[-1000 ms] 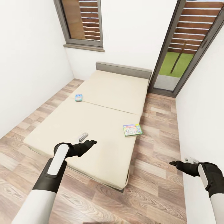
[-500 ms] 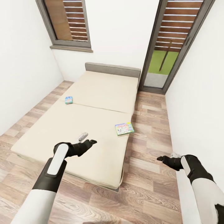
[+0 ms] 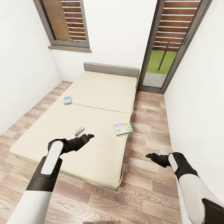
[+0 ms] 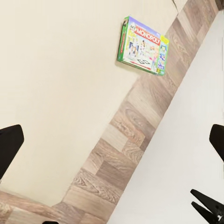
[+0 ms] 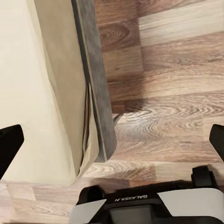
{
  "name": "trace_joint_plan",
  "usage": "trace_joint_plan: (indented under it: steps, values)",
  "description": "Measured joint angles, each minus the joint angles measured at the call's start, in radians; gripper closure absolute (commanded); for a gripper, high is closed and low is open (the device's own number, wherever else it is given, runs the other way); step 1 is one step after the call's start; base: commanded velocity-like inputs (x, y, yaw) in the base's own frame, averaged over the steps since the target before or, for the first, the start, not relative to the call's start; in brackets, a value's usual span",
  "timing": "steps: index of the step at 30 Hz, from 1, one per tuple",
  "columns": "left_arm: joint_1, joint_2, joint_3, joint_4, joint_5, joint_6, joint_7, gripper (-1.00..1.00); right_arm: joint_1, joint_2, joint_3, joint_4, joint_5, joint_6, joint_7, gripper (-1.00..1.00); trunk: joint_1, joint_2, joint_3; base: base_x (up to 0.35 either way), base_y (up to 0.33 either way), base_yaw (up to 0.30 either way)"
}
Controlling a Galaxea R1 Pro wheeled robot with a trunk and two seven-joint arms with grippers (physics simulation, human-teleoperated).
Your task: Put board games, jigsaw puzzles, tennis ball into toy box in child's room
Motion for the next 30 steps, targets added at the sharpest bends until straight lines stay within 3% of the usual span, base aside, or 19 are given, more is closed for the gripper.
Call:
trace_joint_plan:
  steps: [9,19,24,30]
  values:
    - [0.0,0.034,0.005,-0.042,0.003,0.001,0.001,-1.0,-0.005,0.04,-0.001,0.004,-0.003,-0.021,0.008,-1.0,0.0,0.0,0.0,0.0,0.0,-0.007]
    - [0.0,0.064,0.009,-0.051,0.02,0.001,0.002,-1.0,-0.005,0.054,-0.003,0.006,-0.014,-0.063,0.046,-1.0,0.0,0.0,0.0,0.088,0.044,-0.002]
    - [0.0,0.09,0.011,-0.05,0.038,0.001,0.001,-1.0,-0.005,0.058,-0.004,0.006,-0.026,-0.082,0.156,-1.0,0.0,0.0,0.0,0.221,0.126,-0.001]
    - [0.0,0.11,0.011,-0.049,0.049,0.002,0.0,-1.0,-0.005,0.058,-0.003,0.006,-0.029,-0.093,0.239,-1.0,0.0,0.0,0.0,0.261,0.166,-0.002]
